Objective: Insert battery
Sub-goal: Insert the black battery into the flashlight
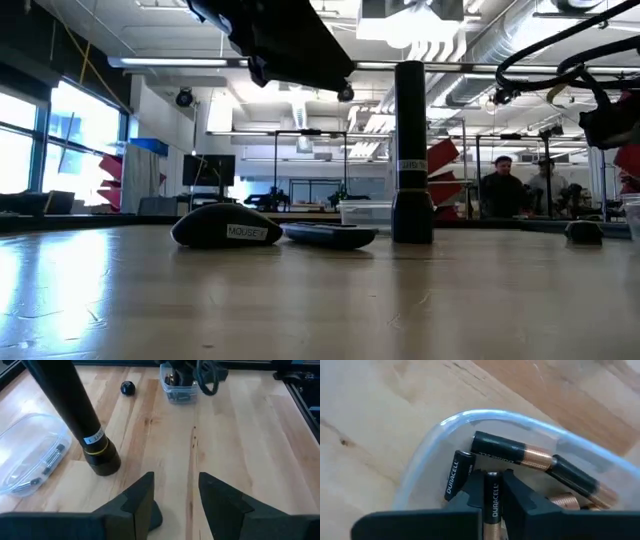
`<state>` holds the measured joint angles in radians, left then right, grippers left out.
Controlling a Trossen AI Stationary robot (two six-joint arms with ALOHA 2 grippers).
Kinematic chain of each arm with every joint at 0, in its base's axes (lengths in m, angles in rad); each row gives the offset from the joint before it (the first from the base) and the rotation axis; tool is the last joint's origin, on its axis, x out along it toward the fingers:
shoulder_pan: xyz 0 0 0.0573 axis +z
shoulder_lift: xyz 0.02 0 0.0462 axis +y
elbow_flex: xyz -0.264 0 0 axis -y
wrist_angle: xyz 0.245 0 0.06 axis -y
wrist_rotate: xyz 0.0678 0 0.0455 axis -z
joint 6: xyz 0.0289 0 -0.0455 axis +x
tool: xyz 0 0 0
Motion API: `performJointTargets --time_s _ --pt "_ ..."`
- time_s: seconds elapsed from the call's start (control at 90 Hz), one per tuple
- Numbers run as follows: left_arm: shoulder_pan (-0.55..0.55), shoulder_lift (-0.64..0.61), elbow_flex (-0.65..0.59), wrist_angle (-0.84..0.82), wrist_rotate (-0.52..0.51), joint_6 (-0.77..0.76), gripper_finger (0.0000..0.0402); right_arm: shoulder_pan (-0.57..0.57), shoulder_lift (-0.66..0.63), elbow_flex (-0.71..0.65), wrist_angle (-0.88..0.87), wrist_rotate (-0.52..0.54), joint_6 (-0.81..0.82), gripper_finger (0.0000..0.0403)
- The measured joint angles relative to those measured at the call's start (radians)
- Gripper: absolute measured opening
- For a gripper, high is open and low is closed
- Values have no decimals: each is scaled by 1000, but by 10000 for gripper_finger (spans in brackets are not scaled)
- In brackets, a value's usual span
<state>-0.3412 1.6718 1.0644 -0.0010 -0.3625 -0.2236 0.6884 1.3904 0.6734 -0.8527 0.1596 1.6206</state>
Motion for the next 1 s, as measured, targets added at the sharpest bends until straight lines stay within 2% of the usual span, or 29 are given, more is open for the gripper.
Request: performJointTargets --time_s 0.222,0.367,0.522,0.633,0.7,0.756,0.867,1.0 --pt "8 10 -5 9 120 -17 136 0 -159 105 -127 145 -137 2" --pt "14 38 -6 21 167 -10 136 2 -299 131 -111 331 -297 2" --pt "44 57 -6 25 178 -25 136 -15 -435 131 -23 544 -593 1" --pt "88 57 -6 38 184 -26 136 -77 -505 129 87 615 -897 0" --pt "124 58 -6 50 233 -17 136 -135 -533 129 179 614 -1091 0" --pt "154 59 -6 71 273 -10 136 -197 -548 129 267 574 -1250 0" --pt "203 59 -6 80 274 -9 136 -330 -551 129 418 407 -1485 0" --pt "242 59 -6 84 272 13 136 -474 -534 129 516 210 -1622 0"
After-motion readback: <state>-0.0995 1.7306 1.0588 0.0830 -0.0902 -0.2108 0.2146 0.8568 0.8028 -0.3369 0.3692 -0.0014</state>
